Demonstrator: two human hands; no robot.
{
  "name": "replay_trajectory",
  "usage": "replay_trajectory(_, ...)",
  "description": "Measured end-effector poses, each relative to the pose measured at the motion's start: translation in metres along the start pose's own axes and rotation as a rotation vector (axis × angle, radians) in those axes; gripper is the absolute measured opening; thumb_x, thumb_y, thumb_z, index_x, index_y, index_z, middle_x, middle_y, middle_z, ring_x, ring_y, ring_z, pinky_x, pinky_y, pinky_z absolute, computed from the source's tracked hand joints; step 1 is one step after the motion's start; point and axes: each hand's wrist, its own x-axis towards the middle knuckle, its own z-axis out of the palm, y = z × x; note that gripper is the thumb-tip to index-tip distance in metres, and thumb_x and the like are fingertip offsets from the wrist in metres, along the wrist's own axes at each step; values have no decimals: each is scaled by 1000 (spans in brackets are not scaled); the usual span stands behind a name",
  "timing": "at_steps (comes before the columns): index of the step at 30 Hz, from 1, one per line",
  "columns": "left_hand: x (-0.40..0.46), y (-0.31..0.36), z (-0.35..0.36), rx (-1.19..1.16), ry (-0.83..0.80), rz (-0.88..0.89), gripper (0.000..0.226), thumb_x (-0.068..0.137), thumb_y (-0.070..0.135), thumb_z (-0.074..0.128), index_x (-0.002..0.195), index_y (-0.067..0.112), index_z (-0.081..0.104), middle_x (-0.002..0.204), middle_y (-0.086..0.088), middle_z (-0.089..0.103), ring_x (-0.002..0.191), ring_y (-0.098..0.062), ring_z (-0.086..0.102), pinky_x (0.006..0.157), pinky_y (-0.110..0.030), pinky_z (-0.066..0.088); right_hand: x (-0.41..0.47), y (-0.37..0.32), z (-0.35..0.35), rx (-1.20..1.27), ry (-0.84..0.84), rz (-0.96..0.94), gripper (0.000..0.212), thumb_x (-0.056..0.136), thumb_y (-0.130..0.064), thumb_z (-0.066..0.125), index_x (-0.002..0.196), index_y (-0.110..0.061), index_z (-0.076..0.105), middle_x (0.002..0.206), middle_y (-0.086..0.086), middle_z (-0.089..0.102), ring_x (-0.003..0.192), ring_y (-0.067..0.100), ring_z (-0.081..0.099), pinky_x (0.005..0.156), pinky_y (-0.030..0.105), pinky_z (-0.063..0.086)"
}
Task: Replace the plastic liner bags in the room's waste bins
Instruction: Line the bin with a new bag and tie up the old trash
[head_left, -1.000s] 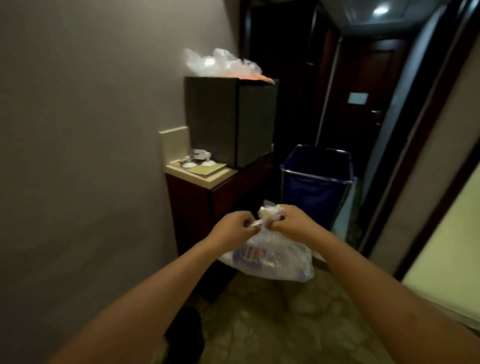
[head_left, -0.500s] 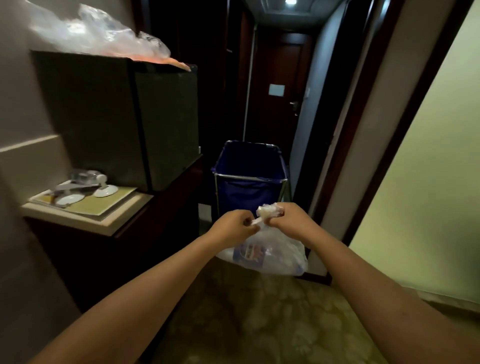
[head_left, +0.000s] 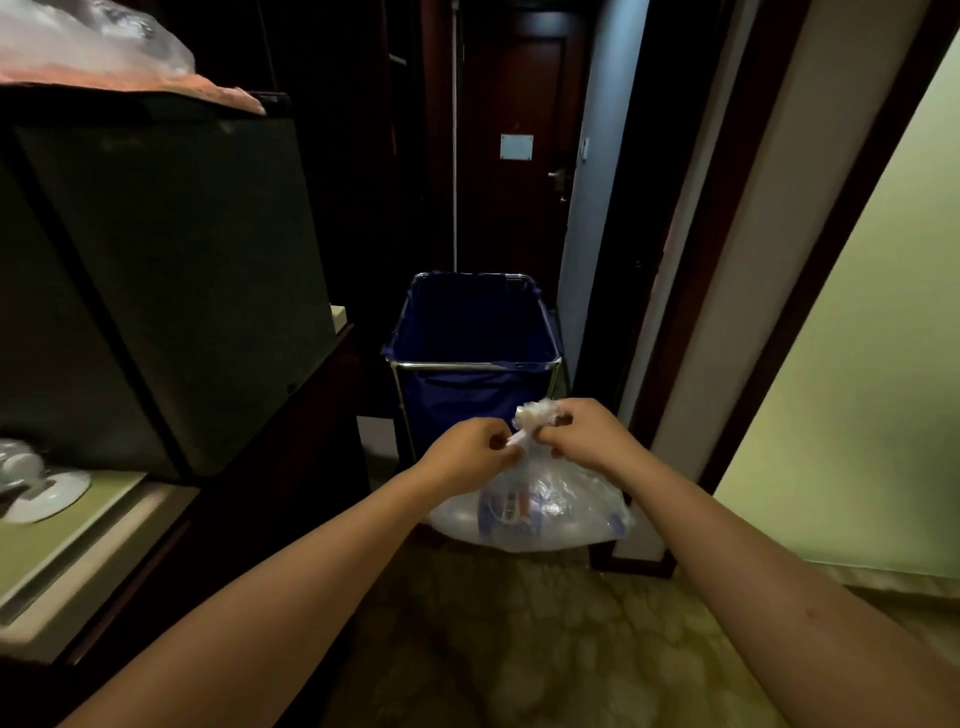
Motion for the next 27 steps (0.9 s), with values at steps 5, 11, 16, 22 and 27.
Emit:
replay_trajectory(5,107,-28,3,8,36,-31,22,92,49,61,82,30,62,71,2,62,58,-8,54,53,-27,40,109,22,-13,38,-40,-34,7,85,-21,71,88,-27,73,79,0,73,72,15,72,73,39,60)
replay_trajectory(11,215,-54,7,33,65,-93,22,93,47,59,80,31,60,69,2,59,59,-9,55,55,-29,40,228,49,-23,59,-107,-49,10,86,-22,68,93,-28,72,81,0,72,75,18,71,75,43,62)
replay_trajectory(16,284,-70,11,11,67,-120,28,93,48,59,79,24,60,69,-2,60,59,-17,56,55,-32,39,295,64,-31,86,-143,-21,10,89,-17,66,90,-24,73,75,10,71,63,17,67,68,40,60)
replay_trajectory(22,361,-98,12,-2,72,-121,30,91,51,61,76,25,61,66,0,61,56,-10,51,53,-31,37,372,81,-31,149,-190,52,9,93,-13,65,93,-18,73,69,3,70,58,12,63,55,21,51)
replay_trajectory(27,439,-135,16,-65,11,-134,28,89,46,64,73,25,58,69,-1,61,62,-17,57,58,-35,42,449,98,-21,198,-215,150,17,91,-10,64,97,-22,74,80,10,75,65,15,66,66,28,57)
